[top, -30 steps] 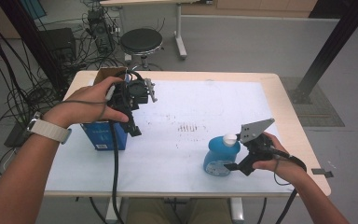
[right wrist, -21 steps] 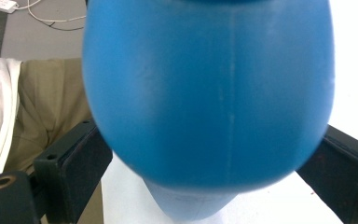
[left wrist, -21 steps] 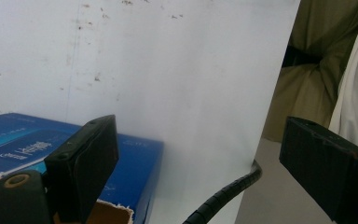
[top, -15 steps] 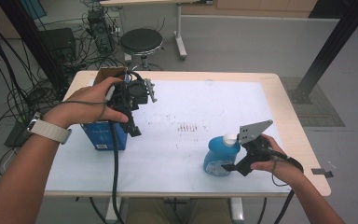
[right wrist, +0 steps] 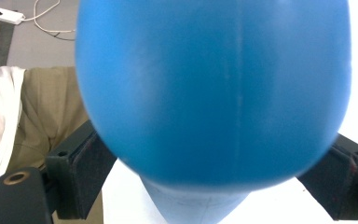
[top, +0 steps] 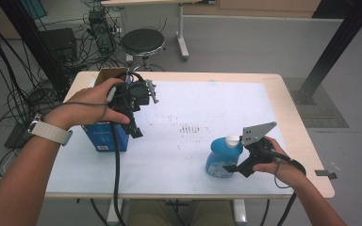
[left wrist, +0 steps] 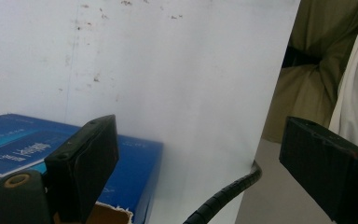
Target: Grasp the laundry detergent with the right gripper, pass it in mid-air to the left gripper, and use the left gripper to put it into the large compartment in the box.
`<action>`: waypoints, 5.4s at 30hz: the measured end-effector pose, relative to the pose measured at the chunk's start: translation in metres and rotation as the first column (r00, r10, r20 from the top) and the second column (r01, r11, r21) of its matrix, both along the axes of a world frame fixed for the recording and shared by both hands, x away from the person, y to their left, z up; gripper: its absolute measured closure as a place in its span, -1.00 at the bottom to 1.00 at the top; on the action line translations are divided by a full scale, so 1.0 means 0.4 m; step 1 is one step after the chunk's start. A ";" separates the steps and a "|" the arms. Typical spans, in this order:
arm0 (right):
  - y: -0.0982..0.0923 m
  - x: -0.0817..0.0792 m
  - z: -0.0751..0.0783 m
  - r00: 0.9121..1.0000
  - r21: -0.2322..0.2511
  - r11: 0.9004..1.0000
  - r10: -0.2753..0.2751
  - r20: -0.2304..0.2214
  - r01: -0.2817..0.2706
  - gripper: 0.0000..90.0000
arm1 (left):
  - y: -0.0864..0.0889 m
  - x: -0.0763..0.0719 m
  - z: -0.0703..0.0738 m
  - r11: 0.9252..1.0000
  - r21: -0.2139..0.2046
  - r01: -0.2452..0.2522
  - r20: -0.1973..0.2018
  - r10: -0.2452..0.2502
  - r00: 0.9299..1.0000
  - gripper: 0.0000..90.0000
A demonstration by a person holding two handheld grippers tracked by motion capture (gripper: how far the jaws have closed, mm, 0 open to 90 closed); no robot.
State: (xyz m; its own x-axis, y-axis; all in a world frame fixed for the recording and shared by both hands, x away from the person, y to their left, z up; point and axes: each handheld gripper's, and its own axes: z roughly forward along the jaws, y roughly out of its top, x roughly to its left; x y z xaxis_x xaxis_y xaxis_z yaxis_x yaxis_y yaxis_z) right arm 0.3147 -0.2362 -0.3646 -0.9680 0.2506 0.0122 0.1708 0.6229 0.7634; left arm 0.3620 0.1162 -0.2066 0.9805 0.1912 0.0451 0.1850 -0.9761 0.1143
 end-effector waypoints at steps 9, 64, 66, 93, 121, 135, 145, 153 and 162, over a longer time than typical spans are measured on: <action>0.002 0.001 -0.006 1.000 0.011 1.000 0.002 0.003 -0.002 -0.70 | -0.001 0.001 -0.002 1.000 -0.005 -0.003 -0.002 0.003 1.000 -0.73; -0.002 -0.007 -0.042 1.000 0.087 0.996 0.002 0.004 -0.002 -0.49 | -0.007 0.005 -0.010 1.000 -0.005 0.004 -0.005 -0.004 1.000 -0.72; -0.003 -0.008 -0.042 1.000 0.089 0.996 0.003 0.005 -0.004 -0.48 | -0.008 0.004 -0.011 1.000 -0.008 -0.001 -0.005 0.001 1.000 -0.72; -0.004 -0.009 -0.051 1.000 0.110 0.994 0.004 0.006 -0.005 -0.38 | -0.003 0.004 -0.014 1.000 -0.013 -0.004 -0.004 0.004 1.000 -0.72; -0.002 -0.008 -0.060 1.000 0.133 0.991 0.007 0.006 -0.007 -0.28 | -0.004 0.007 -0.019 1.000 -0.010 -0.001 -0.009 0.001 1.000 -0.72; 0.001 -0.008 -0.064 1.000 0.139 0.990 0.009 0.008 -0.010 -0.25 | -0.001 0.007 -0.020 1.000 -0.011 -0.004 -0.009 0.004 1.000 -0.72; -0.001 -0.009 -0.068 1.000 0.153 0.988 0.006 0.014 -0.008 -0.22 | -0.003 0.008 -0.020 1.000 -0.007 0.002 -0.007 -0.002 1.000 -0.72; -0.001 -0.008 -0.070 1.000 0.159 0.987 0.009 0.016 -0.011 -0.21 | -0.003 0.007 -0.023 1.000 -0.016 -0.008 -0.009 0.008 1.000 -0.72; -0.001 -0.008 -0.074 1.000 0.165 0.986 0.006 0.015 -0.008 -0.19 | -0.003 0.007 -0.024 1.000 -0.018 -0.008 -0.009 0.008 1.000 -0.72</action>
